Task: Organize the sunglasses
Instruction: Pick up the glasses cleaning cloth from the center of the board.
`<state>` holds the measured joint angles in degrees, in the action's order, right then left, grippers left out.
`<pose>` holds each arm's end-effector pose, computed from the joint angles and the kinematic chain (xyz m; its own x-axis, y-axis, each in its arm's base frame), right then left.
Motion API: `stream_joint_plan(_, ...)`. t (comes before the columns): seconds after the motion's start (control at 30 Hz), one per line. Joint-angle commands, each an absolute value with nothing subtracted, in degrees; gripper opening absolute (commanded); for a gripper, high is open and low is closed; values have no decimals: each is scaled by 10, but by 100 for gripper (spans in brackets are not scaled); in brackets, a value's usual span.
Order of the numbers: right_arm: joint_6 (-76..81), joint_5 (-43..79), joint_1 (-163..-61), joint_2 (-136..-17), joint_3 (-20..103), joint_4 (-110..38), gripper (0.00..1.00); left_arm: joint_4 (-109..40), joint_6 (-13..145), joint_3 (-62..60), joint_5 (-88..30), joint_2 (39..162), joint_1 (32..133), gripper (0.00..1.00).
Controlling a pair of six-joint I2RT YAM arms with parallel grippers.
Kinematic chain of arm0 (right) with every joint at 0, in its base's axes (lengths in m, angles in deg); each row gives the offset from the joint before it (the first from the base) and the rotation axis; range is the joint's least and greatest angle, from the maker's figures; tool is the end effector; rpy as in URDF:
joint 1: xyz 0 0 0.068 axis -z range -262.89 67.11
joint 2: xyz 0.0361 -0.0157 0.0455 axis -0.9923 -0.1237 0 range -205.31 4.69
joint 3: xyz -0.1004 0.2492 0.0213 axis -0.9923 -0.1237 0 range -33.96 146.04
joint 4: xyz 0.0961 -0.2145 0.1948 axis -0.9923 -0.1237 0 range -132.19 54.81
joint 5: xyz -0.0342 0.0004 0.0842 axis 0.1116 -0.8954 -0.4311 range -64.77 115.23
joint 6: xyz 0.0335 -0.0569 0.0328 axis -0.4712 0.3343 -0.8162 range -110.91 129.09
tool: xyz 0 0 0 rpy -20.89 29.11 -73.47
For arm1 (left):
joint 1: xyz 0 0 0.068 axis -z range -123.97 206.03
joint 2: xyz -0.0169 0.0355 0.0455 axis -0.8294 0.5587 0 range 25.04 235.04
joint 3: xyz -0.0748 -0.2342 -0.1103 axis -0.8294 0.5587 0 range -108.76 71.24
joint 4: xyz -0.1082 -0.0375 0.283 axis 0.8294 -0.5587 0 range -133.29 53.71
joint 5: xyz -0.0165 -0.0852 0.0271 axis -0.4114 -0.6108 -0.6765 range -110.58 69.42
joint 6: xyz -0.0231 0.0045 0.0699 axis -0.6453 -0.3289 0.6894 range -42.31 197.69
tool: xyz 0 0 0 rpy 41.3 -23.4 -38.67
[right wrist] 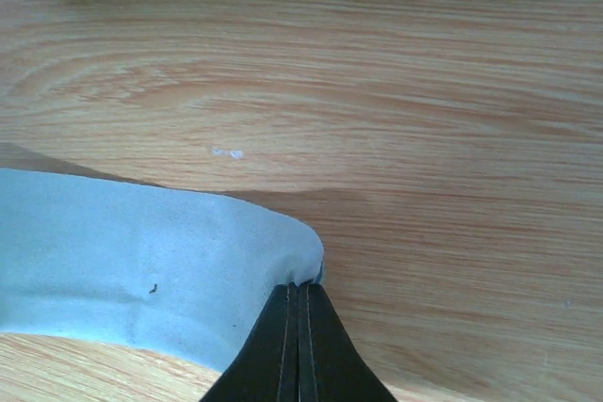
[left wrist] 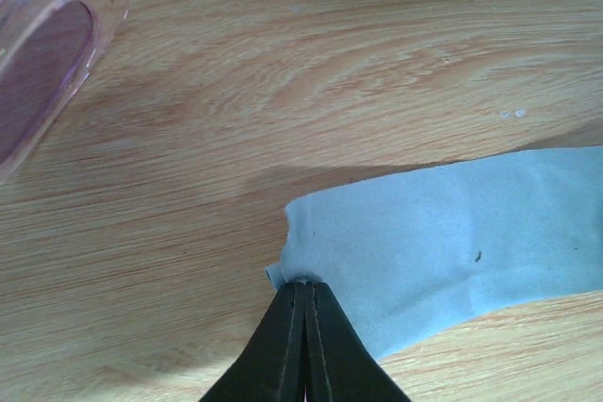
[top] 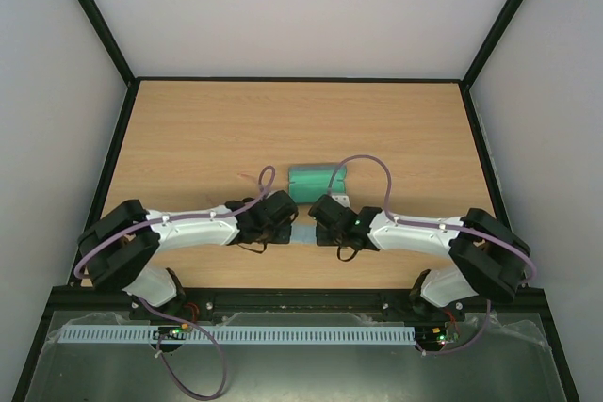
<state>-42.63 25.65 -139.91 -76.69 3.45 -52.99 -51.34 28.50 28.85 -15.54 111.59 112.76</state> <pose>0.1618 0.2483 0.0927 -0.9541 -0.0280 -0.2981 -0.1418 0.9192 0.3673 0.1824 -0.2683 0.0974 -0.9197 0.0273 -0.3917 0.1715 0.9254 -0.3381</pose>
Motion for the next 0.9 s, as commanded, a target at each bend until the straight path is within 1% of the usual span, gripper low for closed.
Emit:
stream_joint_plan(0.0,-424,277,-1400,-754,57,-554,1,-537,286,267,-145,1100,1131,2)
stream_joint_plan(0.47,-398,296,-1383,-739,101,-604,1,-553,302,233,-140,1088,1120,2)
stream_joint_plan(0.87,-337,268,-1304,-734,154,-635,1,-554,334,177,-144,1118,1092,2)
